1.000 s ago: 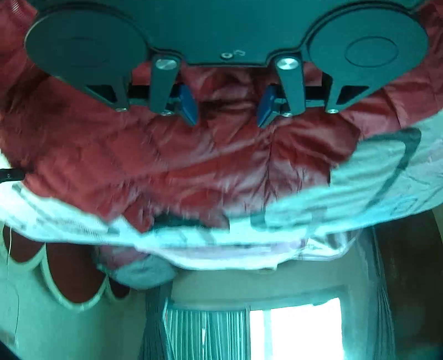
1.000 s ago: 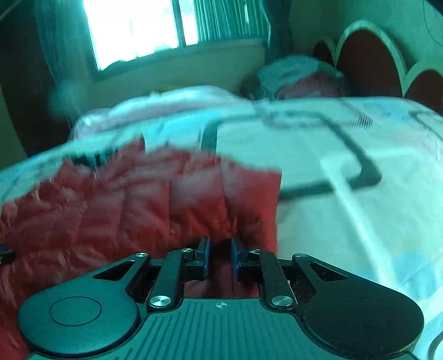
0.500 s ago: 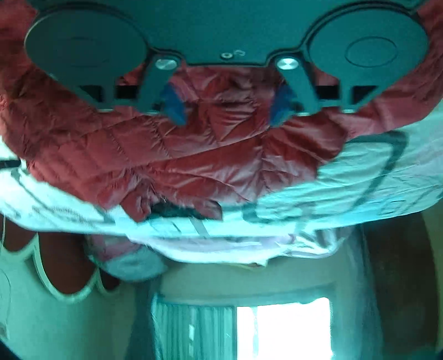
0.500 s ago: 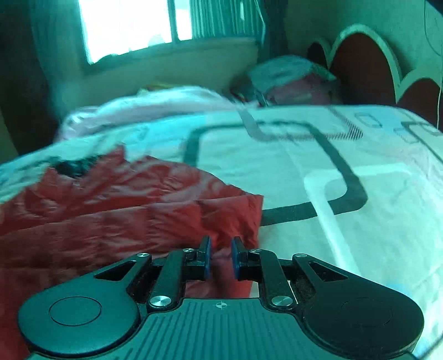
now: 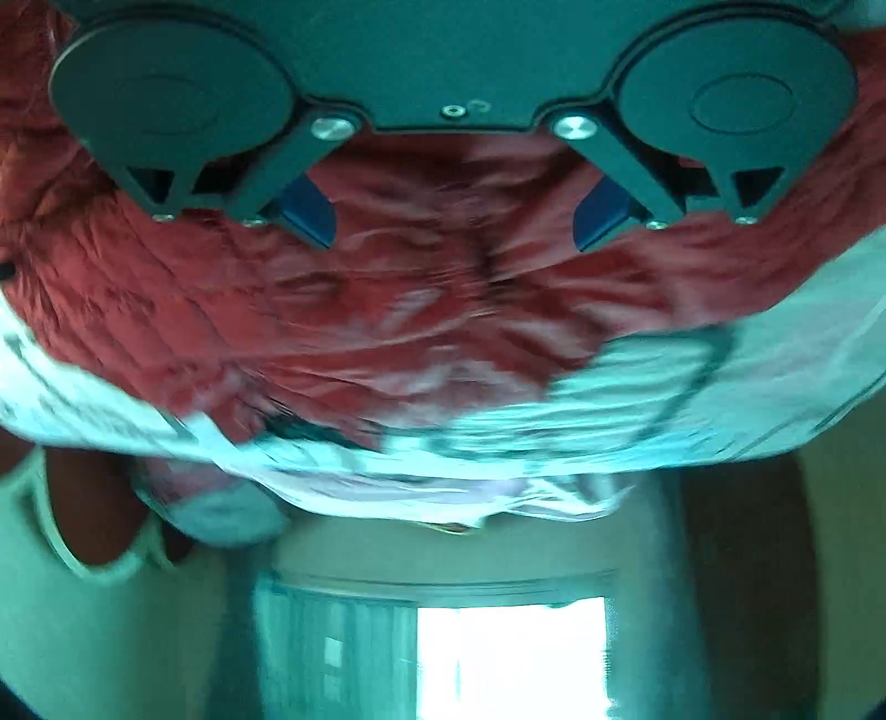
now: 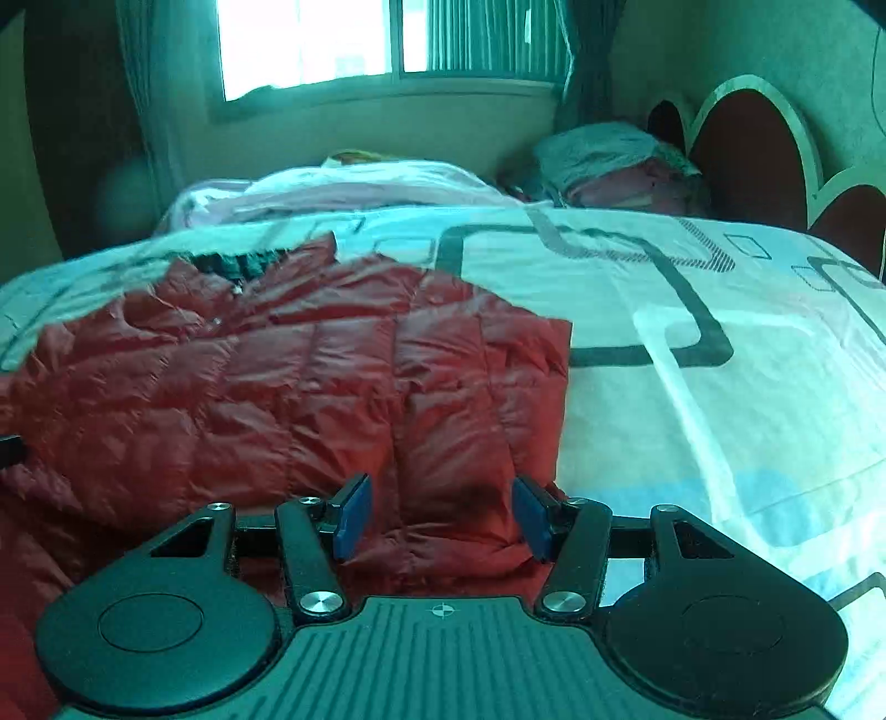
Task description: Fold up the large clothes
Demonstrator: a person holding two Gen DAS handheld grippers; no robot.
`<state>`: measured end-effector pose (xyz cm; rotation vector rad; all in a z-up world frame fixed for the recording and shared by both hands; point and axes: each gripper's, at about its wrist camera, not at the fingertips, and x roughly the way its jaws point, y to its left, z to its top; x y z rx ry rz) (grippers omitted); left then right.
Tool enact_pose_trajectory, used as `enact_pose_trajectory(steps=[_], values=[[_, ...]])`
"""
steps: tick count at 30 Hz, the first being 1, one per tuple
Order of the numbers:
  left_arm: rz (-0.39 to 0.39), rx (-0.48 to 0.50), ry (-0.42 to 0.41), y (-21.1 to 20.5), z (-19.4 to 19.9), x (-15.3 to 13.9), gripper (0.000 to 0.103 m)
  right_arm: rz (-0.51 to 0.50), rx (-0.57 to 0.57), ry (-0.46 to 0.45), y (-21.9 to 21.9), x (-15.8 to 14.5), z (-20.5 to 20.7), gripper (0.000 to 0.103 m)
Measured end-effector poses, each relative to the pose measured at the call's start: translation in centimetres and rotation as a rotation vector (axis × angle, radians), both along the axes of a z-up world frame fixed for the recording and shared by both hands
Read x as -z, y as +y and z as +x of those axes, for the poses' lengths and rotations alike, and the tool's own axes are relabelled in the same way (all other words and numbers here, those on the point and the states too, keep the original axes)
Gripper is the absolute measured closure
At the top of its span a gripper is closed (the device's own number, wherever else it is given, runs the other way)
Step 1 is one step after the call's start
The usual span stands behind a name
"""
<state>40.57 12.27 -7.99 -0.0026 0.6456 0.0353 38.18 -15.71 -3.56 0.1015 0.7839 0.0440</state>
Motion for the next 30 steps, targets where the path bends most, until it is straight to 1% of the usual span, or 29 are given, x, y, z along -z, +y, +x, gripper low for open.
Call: enact_pose_trajectory(steps=[2,3,4,6,7,9,10,14,16,17,18,23,24,25,26,27,28,30], values=[[-0.048,-0.093,0.004,3.0,-1.8,-0.2,0.015,0.013,0.008,0.0,0.0,-0.2,-0.5,0.048],[-0.074,-0.159,0.004,5.0,-3.2,-0.3,0.021,0.015,0.017,-0.005,0.0,-0.3,-0.8,0.048],[-0.08,-0.22,-0.008,6.7,-4.6,-0.4,0.029,0.015,0.026,-0.014,0.0,-0.4,-1.2,0.048],[-0.068,-0.34,-0.045,9.9,-7.9,-0.7,0.033,0.017,0.046,-0.022,-0.1,-0.7,-1.8,0.048],[-0.067,-0.39,-0.055,11.4,-9.2,-0.8,0.033,0.023,0.048,-0.021,-0.2,-0.8,-2.0,0.048],[-0.075,-0.494,-0.066,14.3,-12.4,-0.7,0.034,0.032,0.04,-0.017,-0.3,-0.7,-2.0,0.048],[-0.094,-0.538,-0.063,15.5,-13.6,-0.7,0.034,0.031,0.035,-0.013,-0.2,-0.7,-1.8,0.048],[-0.268,-0.734,-0.051,20.6,-17.8,0.4,0.035,0.032,0.021,-0.005,0.3,-0.5,-1.2,0.048],[-0.377,-0.823,-0.072,23.2,-19.4,1.2,0.037,0.045,0.017,0.003,0.7,-0.4,-0.8,0.048],[-0.435,-0.85,-0.097,24.3,-19.9,1.4,0.038,0.051,0.016,0.004,0.8,-0.4,-0.6,0.048],[-0.468,-0.862,-0.121,25.0,-19.8,1.5,0.038,0.05,0.015,0.003,1.1,-0.4,-0.5,0.048],[-0.566,-0.916,-0.201,28.7,-18.9,1.8,0.039,0.03,0.032,-0.006,1.6,-0.3,0.1,0.048],[-0.567,-0.938,-0.208,28.9,-18.5,1.9,0.051,0.029,0.044,-0.003,1.4,-0.2,0.4,0.048],[-0.549,-0.964,-0.205,29.2,-18.3,1.8,0.079,0.028,0.063,0.003,1.2,-0.1,0.7,0.048],[-0.529,-0.978,-0.204,29.3,-18.0,1.6,0.09,0.03,0.083,0.005,0.8,0.0,1.0,0.048],[-0.518,-0.979,-0.214,29.0,-17.6,1.4,0.092,0.033,0.103,0.006,0.5,0.0,1.2,0.048],[-0.491,-0.971,-0.238,28.7,-17.3,0.8,0.092,0.034,0.121,0.004,0.2,-0.2,1.4,0.048],[-0.411,-0.89,-0.281,26.9,-16.3,-1.0,0.093,0.034,0.136,-0.01,-0.4,-0.6,1.6,0.048]])
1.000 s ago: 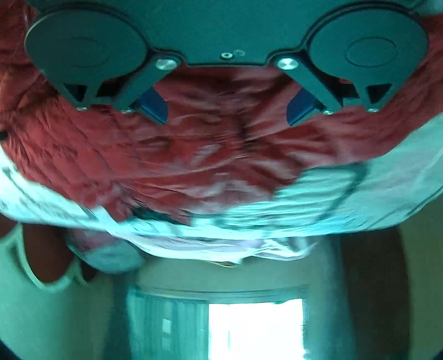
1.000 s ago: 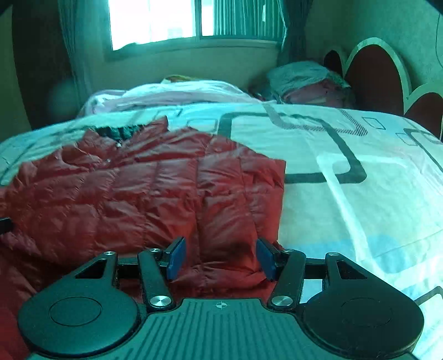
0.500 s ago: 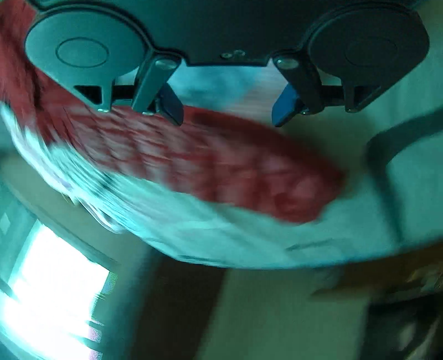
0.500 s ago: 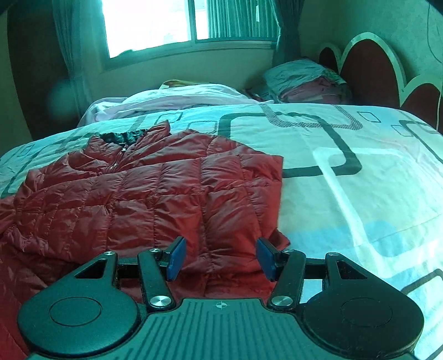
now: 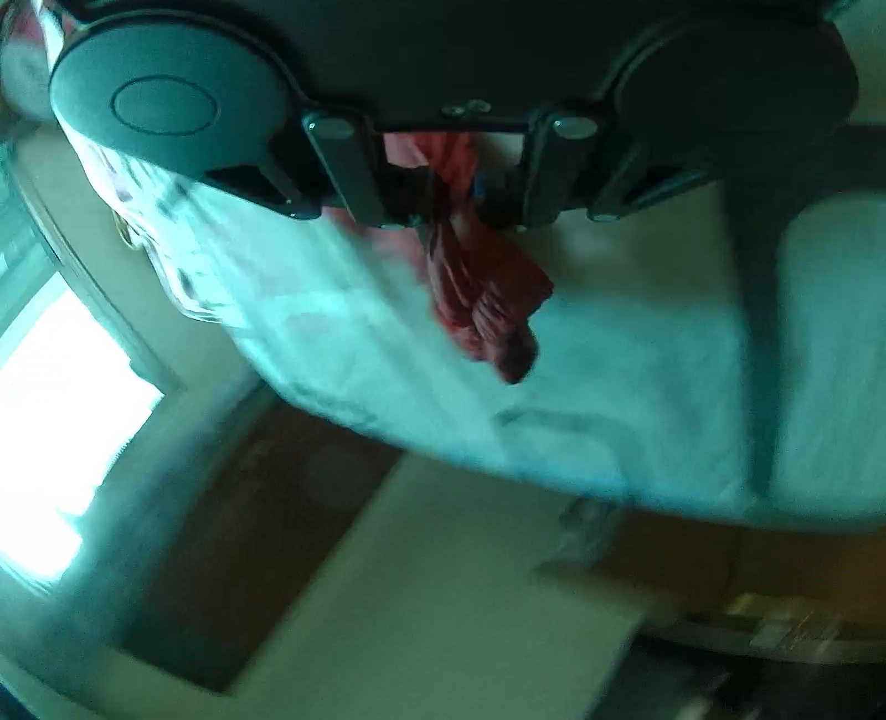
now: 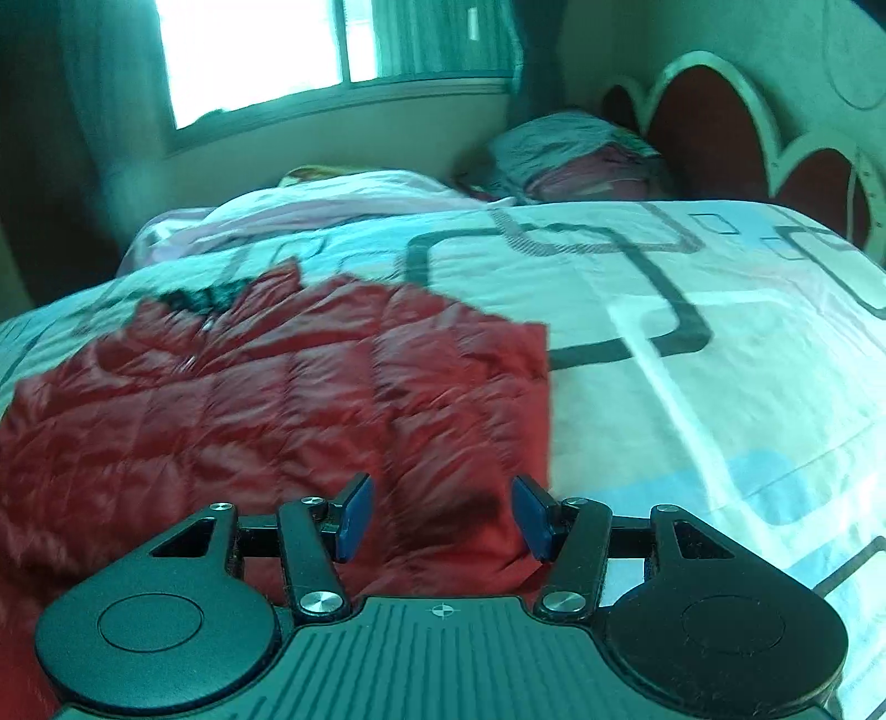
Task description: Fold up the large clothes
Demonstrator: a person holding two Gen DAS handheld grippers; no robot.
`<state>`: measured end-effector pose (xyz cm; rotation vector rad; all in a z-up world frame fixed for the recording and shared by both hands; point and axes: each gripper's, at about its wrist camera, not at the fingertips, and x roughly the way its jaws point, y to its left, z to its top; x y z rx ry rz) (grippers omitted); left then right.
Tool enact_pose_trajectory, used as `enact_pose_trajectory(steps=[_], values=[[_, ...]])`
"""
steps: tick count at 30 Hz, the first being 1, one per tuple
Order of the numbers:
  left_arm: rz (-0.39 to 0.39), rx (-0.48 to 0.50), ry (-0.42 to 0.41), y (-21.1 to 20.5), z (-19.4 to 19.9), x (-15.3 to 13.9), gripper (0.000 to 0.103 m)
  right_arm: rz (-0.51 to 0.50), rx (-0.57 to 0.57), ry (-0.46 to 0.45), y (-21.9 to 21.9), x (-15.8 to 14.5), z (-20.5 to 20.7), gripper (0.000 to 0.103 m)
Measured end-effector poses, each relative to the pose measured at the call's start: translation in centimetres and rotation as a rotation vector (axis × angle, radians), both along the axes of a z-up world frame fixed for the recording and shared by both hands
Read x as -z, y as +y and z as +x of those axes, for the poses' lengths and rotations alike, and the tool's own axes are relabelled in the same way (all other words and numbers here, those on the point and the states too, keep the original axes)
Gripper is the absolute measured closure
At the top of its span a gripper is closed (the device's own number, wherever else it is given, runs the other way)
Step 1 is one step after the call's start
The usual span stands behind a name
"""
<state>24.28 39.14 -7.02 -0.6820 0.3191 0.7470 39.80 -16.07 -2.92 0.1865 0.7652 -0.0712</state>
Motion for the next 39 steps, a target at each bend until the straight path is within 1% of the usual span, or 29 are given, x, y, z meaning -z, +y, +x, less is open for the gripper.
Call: enact_pose_trajectory(steps=[2,4,7,9,11,15,18,21,24,27,31,35,36,37,38,39], values=[[0.084,0.119,-0.018,-2.9,2.0,-1.9,0.093,-0.005,0.006,-0.017,-0.3,-0.5,0.0,0.048],[0.147,0.249,-0.02,-5.9,4.7,-3.2,0.093,-0.001,0.01,-0.024,-0.5,-0.8,0.0,0.048],[0.177,0.464,-0.014,-11.9,9.4,-4.1,0.093,0.014,0.011,-0.027,-0.6,-1.0,-0.1,0.048],[0.206,0.581,0.011,-16.1,12.0,-4.1,0.093,0.025,0.012,-0.031,-0.7,-1.1,-0.2,0.048],[0.205,0.689,0.039,-20.1,14.3,-3.8,0.093,0.037,0.016,-0.038,-0.7,-1.4,-0.4,0.048],[0.221,0.904,0.105,-27.7,17.6,-2.9,0.093,0.069,0.018,-0.049,-1.0,-2.0,-0.6,0.048],[0.242,1.02,0.145,-32.1,19.1,-2.1,0.093,0.094,0.018,-0.058,-1.3,-2.4,-1.0,0.048],[0.253,1.102,0.175,-35.7,20.5,-1.0,0.093,0.118,0.03,-0.058,-2.0,-2.4,-1.3,0.048],[0.245,1.162,0.187,-38.2,21.2,0.0,0.093,0.136,0.052,-0.049,-3.1,-2.1,-1.4,0.048],[0.247,1.216,0.195,-40.6,21.9,0.0,0.093,0.154,0.077,-0.041,-4.5,-1.8,-1.7,0.048],[0.251,1.27,0.209,-42.9,22.4,0.8,0.093,0.185,0.098,-0.035,-6.3,-1.7,-2.1,0.047],[0.226,1.306,0.208,-44.9,22.5,1.3,0.093,0.218,0.111,-0.044,-7.6,-1.9,-2.6,0.047],[0.22,1.315,0.21,-45.2,22.3,1.2,0.092,0.225,0.114,-0.045,-7.7,-1.9,-2.7,0.047],[0.209,1.336,0.206,-45.5,22.3,1.3,0.081,0.229,0.118,-0.044,-7.8,-2.0,-2.7,0.047],[0.187,1.369,0.186,-45.7,22.3,1.4,0.073,0.232,0.12,-0.044,-7.9,-2.0,-2.6,0.047],[0.172,1.4,0.168,-45.8,22.1,1.4,0.046,0.237,0.122,-0.045,-7.9,-2.1,-2.7,0.046]])
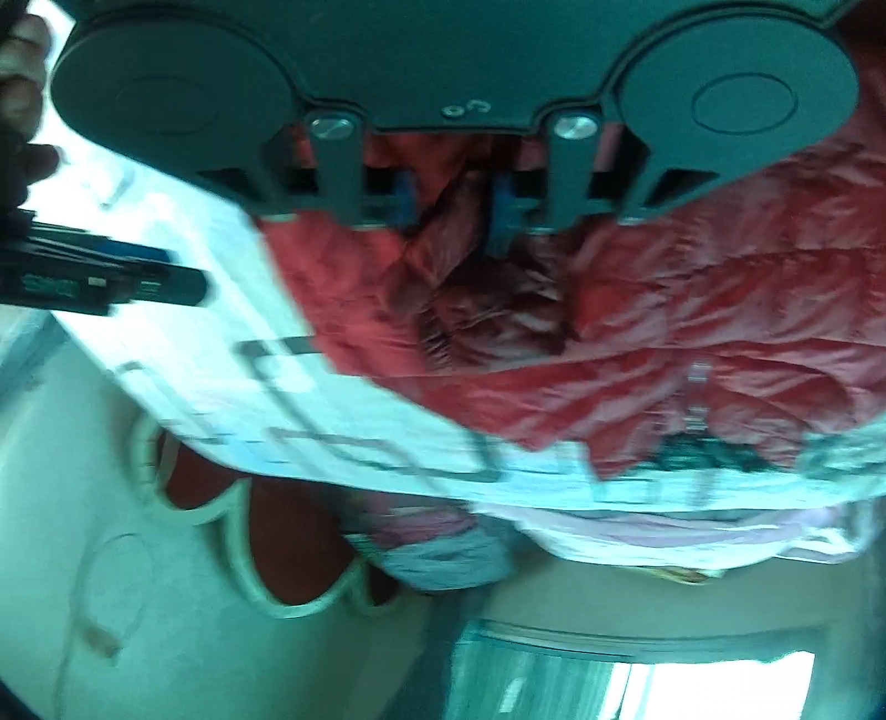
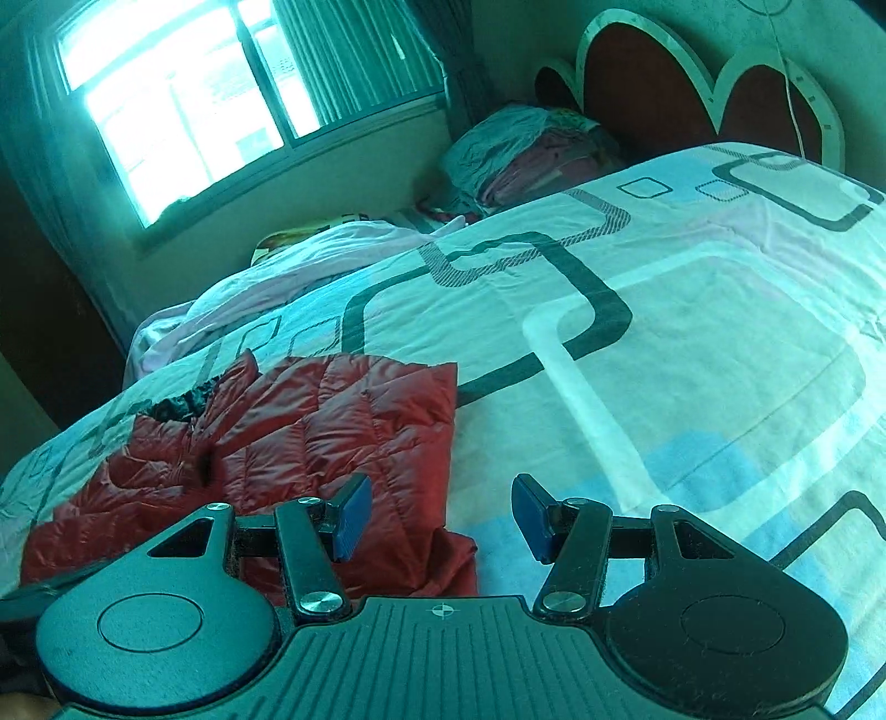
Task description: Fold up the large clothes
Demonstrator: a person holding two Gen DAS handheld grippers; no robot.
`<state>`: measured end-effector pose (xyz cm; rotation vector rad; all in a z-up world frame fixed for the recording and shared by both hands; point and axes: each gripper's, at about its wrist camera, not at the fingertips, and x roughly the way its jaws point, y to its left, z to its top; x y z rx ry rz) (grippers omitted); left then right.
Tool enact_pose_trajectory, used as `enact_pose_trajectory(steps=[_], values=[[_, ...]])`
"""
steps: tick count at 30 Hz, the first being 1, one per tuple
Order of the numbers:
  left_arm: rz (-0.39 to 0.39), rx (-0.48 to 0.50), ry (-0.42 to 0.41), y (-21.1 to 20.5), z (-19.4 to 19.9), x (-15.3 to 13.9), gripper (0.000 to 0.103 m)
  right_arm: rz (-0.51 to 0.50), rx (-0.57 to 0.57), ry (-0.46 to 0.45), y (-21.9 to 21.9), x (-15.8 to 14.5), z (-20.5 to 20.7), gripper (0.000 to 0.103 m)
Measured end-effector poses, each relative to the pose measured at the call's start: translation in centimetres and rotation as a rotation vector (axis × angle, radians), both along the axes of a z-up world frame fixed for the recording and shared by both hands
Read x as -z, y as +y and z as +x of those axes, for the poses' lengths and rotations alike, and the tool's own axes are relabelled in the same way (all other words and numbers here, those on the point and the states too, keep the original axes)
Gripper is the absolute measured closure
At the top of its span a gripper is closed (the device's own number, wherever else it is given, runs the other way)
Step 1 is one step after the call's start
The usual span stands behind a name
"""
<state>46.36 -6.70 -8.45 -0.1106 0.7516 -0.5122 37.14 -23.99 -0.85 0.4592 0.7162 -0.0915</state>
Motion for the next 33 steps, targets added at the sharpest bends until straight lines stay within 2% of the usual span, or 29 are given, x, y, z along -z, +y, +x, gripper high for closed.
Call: enact_pose_trajectory(steps=[1,2,3,4,6,8,9,12,15,16,17,18,21,24,28,30,33], values=[[0.011,0.004,-0.012,-0.1,-0.4,-0.1,0.018,0.005,0.005,-0.002,0.0,-0.1,0.0,0.025],[0.032,-0.002,-0.043,-0.1,-1.0,-0.4,0.015,0.006,0.016,-0.015,0.0,-0.2,0.0,0.011],[0.044,0.006,-0.079,0.1,-1.7,-0.9,0.019,0.008,0.02,-0.038,0.1,-0.3,-0.1,0.001],[0.046,0.011,-0.094,0.8,-2.2,-1.4,0.027,0.019,0.008,-0.05,0.4,-0.5,0.0,0.001],[0.03,-0.043,-0.091,3.5,-3.0,-2.3,0.035,0.043,-0.026,-0.054,1.0,-0.5,0.6,0.001],[0.033,-0.14,-0.102,7.0,-3.7,-2.9,0.037,0.068,-0.073,-0.053,2.1,-0.3,1.5,0.001],[0.051,-0.208,-0.116,9.3,-4.1,-3.2,0.039,0.082,-0.094,-0.049,2.7,0.0,1.9,0.003],[0.124,-0.383,-0.127,15.4,-4.8,-3.1,0.041,0.143,-0.171,0.001,4.8,1.4,3.6,0.029],[0.166,-0.463,-0.103,19.4,-4.4,-2.5,0.044,0.163,-0.226,0.043,6.9,2.9,5.1,0.037],[0.181,-0.469,-0.096,20.0,-4.1,-2.1,0.045,0.154,-0.245,0.057,7.5,3.2,5.4,0.06],[0.191,-0.466,-0.082,20.3,-3.7,-1.7,0.045,0.143,-0.265,0.072,8.1,3.5,5.8,0.076],[0.196,-0.457,-0.069,20.3,-3.3,-1.3,0.049,0.119,-0.266,0.07,8.4,3.4,5.8,0.086],[0.208,-0.424,-0.071,19.9,-2.7,-0.6,0.05,0.064,-0.26,0.015,8.4,2.3,5.0,0.09],[0.235,-0.387,-0.069,19.5,-2.6,0.5,0.049,0.014,-0.26,-0.003,8.1,1.5,4.1,0.09],[0.282,-0.351,-0.06,19.3,-2.7,2.2,0.048,-0.052,-0.27,0.094,8.8,3.8,4.9,0.09],[0.289,-0.339,-0.058,19.2,-2.9,1.7,0.05,-0.058,-0.266,0.113,9.0,4.6,5.0,0.09],[0.279,-0.338,-0.117,19.6,-4.5,-0.1,0.05,-0.093,-0.25,0.094,9.1,3.4,4.2,0.089]])
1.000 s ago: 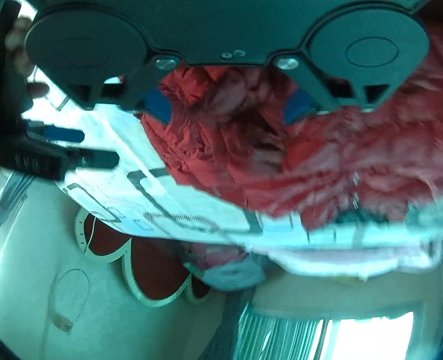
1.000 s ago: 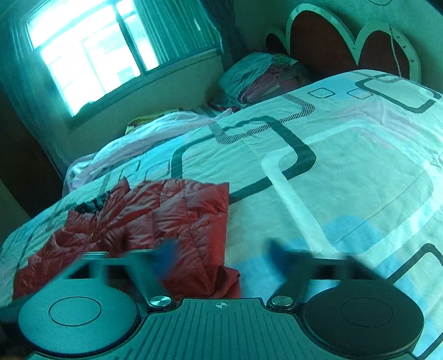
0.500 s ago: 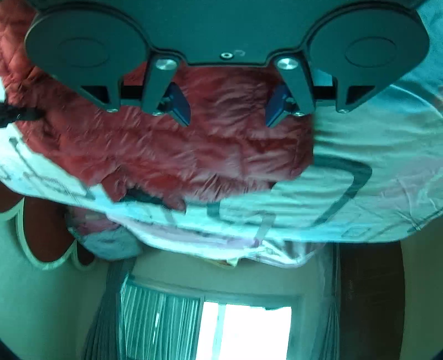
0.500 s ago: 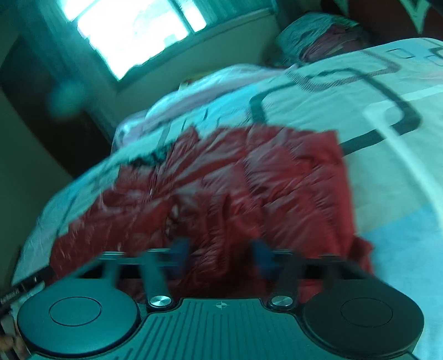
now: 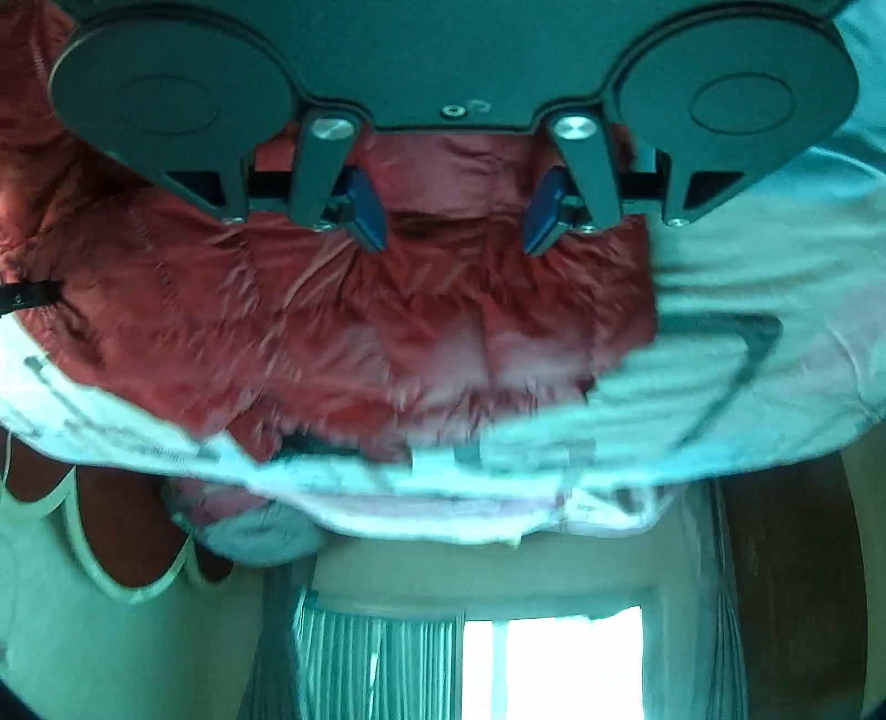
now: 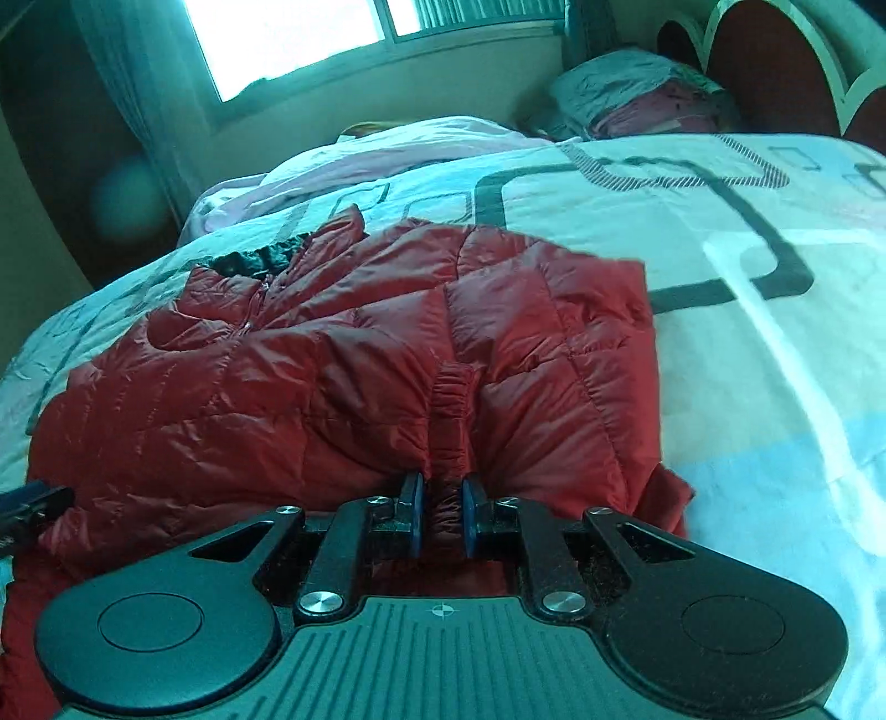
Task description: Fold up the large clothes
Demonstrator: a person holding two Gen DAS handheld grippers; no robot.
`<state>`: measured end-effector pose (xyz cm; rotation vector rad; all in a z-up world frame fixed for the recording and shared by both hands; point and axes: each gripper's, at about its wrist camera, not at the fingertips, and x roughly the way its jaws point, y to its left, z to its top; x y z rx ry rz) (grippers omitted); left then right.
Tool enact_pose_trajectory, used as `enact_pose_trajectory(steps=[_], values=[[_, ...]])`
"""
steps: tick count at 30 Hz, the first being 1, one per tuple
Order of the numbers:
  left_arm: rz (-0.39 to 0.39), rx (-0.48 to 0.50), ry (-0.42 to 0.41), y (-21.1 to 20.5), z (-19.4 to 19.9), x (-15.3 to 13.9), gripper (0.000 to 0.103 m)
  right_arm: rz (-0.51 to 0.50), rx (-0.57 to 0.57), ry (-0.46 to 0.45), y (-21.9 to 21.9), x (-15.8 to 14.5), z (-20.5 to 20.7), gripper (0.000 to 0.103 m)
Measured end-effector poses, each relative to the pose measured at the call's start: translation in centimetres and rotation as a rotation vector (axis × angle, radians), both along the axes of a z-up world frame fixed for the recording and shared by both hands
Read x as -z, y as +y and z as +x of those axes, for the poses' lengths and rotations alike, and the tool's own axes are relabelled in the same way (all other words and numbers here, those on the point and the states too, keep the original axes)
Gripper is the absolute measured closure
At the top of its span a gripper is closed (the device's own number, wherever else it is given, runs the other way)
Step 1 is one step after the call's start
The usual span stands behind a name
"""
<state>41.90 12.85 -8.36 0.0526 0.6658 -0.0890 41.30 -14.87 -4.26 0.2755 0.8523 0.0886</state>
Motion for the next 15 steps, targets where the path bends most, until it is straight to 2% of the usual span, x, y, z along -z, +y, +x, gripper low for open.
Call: enact_pose_trajectory(steps=[1,2,3,4,6,9,15], values=[[0.001,-0.002,-0.009,0.2,-0.5,-0.3,0.05,-0.016,0.01,-0.023,0.0,-0.7,-0.5,0.088],[-0.007,-0.003,-0.015,0.3,-0.8,-0.5,0.05,-0.032,0.024,-0.042,0.2,-1.1,-0.9,0.08],[-0.021,0.004,-0.01,0.5,-1.0,-0.4,0.05,-0.049,0.041,-0.072,0.3,-1.6,-1.3,0.05],[-0.015,0.01,0.006,0.4,-0.9,-0.1,0.05,-0.047,0.034,-0.104,0.4,-1.8,-1.6,0.038],[0.009,0.023,0.05,0.0,-0.4,1.1,0.049,-0.047,0.007,-0.084,1.1,-1.3,-1.1,0.038],[0.018,0.028,0.06,-0.2,0.1,1.9,0.047,-0.111,-0.01,0.011,2.0,1.1,0.6,0.051],[0.028,0.038,0.054,0.0,0.1,1.9,0.043,-0.12,0.014,0.021,2.2,1.5,0.7,0.051]])
